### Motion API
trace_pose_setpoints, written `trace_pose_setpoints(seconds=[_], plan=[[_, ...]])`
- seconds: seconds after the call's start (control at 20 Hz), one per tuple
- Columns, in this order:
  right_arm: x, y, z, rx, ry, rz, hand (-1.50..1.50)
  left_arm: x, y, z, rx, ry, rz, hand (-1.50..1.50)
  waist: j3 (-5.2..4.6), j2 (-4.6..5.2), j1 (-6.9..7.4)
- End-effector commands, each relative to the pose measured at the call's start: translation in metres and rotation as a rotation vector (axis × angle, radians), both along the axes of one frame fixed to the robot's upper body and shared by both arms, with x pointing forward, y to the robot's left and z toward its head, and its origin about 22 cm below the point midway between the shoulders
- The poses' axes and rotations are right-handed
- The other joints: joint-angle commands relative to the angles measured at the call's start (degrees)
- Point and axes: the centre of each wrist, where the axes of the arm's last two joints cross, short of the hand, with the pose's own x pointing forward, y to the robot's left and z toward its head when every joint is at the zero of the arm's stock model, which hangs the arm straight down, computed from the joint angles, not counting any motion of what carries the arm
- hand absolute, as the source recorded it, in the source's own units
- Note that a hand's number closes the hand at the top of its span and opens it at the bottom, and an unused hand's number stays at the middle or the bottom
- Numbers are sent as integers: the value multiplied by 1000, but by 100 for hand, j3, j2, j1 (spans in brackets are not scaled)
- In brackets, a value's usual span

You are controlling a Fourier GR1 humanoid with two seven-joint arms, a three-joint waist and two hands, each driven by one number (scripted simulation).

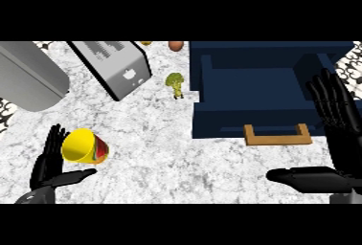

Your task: Pick up the cup, place it into the drawer and close the drawer

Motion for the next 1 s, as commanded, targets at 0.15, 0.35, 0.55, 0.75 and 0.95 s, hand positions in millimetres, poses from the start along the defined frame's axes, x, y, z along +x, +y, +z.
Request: trace_pose_setpoints(seconds=[0.15, 0.35, 0.55, 0.75, 0.95], plan=[[1, -5, -4, 16, -6, -6, -150, 16, -19, 0, -104, -116, -77, -150, 1, 3, -2], [5, -1, -5, 17, -1, -13, -150, 9, -35, -10, -157, -140, -113, -150, 2, -3, 13], [6, 5, -6, 5, 17, 12, -150, 26, -25, 5, -211, -166, -147, -150, -3, 3, -11], [12, -2, -10, 29, 16, 27, -150, 22, -34, -1, -278, -188, -199, 150, -1, 11, 13], [7, -5, -3, -2, 9, 10, -150, 35, -45, 3, -333, -187, -271, 150, -7, 9, -43]])
